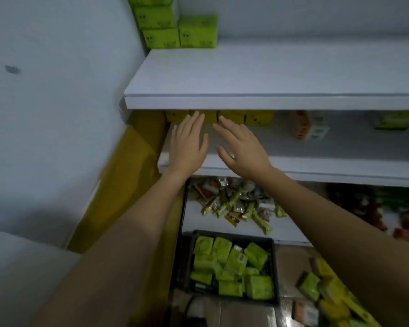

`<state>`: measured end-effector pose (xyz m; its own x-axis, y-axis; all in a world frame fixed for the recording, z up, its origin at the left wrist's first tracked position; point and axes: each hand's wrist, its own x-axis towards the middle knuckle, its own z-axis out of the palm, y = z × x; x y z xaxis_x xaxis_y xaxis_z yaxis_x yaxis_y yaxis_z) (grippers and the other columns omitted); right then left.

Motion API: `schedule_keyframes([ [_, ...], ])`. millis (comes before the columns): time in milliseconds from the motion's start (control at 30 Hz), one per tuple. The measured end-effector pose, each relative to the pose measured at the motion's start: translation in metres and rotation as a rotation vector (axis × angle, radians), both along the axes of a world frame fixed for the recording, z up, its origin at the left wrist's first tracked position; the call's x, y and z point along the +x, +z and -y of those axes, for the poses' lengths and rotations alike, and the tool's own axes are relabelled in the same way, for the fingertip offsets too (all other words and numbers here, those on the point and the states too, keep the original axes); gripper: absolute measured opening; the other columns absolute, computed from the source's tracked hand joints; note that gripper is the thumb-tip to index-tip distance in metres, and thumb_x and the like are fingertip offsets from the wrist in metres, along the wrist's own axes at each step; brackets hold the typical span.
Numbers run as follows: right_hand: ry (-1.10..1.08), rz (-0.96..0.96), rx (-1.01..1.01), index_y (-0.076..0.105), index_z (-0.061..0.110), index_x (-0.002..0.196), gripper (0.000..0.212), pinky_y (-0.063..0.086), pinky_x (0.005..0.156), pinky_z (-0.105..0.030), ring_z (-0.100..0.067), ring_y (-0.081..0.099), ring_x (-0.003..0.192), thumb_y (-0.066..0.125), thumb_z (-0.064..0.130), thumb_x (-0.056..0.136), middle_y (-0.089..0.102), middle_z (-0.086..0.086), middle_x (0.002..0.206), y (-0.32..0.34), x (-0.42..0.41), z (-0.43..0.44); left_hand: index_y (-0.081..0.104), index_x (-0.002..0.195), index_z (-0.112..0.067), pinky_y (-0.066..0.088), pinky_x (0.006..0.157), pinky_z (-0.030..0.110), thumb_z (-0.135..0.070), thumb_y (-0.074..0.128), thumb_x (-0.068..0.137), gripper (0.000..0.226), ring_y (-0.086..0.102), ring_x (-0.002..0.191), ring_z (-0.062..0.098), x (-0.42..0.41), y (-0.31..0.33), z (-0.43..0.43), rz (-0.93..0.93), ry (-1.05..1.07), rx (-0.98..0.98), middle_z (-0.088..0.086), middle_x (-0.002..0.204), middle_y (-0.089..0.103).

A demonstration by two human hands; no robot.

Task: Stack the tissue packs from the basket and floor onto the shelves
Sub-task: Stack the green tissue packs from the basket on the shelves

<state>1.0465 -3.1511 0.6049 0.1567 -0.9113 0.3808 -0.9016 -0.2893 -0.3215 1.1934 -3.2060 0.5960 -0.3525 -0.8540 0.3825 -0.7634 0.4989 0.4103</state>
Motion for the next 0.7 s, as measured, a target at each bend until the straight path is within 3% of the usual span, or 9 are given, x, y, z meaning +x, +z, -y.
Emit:
schedule_keyframes([
  [67, -0.036, 0.028, 0.124, 0.044, 0.008, 0.137, 0.05, 0.026, 0.11, -0.043, -0.029, 0.04, 0.133, 0.042, 0.032, 0.092, 0.038, -0.014, 0.146, -0.039, -0.006, -0.038, 0.028, 0.146, -0.014, 0.007, 0.117, 0.037, -0.025, 0.037, 0.099, 0.049, 0.016, 0.144, 0.019, -0.01, -0.032, -0.037, 0.008, 0.003, 0.084, 0.002, 0.154, 0.024],
  [200, -0.116, 0.114, 0.322, 0.049, 0.005, 0.132, 0.053, 0.039, 0.101, -0.05, -0.034, 0.05, 0.123, 0.036, 0.035, 0.09, 0.047, -0.018, 0.139, -0.134, -0.023, -0.104, 0.031, 0.145, -0.011, 0.012, 0.115, 0.036, -0.023, 0.039, 0.098, 0.048, 0.022, 0.142, 0.022, -0.032, -0.11, -0.088, 0.046, -0.022, 0.247, 0.005, 0.152, 0.03],
  [367, -0.304, 0.225, 0.581, 0.039, 0.01, 0.14, 0.048, 0.03, 0.11, -0.043, -0.03, 0.034, 0.136, 0.043, 0.028, 0.096, 0.032, -0.014, 0.149, -0.246, -0.043, -0.174, 0.033, 0.143, -0.008, 0.019, 0.115, 0.034, -0.022, 0.039, 0.099, 0.047, 0.028, 0.14, 0.023, -0.051, -0.22, -0.137, 0.099, -0.079, 0.465, 0.008, 0.149, 0.035],
  [467, -0.456, 0.324, 0.668, 0.044, 0.01, 0.137, 0.051, 0.037, 0.103, -0.043, -0.034, 0.043, 0.129, 0.038, 0.035, 0.093, 0.037, -0.016, 0.146, -0.321, -0.052, -0.204, 0.033, 0.143, -0.007, 0.021, 0.114, 0.032, -0.019, 0.041, 0.098, 0.047, 0.031, 0.138, 0.024, -0.062, -0.294, -0.159, 0.131, -0.105, 0.587, 0.009, 0.148, 0.036],
  [700, -0.645, 0.448, 0.922, 0.032, 0.018, 0.144, 0.05, 0.028, 0.109, -0.036, -0.026, 0.027, 0.139, 0.045, 0.028, 0.096, 0.025, -0.01, 0.153, -0.478, -0.065, -0.256, 0.033, 0.143, -0.008, 0.028, 0.108, 0.032, -0.016, 0.042, 0.098, 0.047, 0.034, 0.135, 0.025, -0.083, -0.463, -0.217, 0.176, -0.158, 0.937, 0.011, 0.146, 0.037],
])
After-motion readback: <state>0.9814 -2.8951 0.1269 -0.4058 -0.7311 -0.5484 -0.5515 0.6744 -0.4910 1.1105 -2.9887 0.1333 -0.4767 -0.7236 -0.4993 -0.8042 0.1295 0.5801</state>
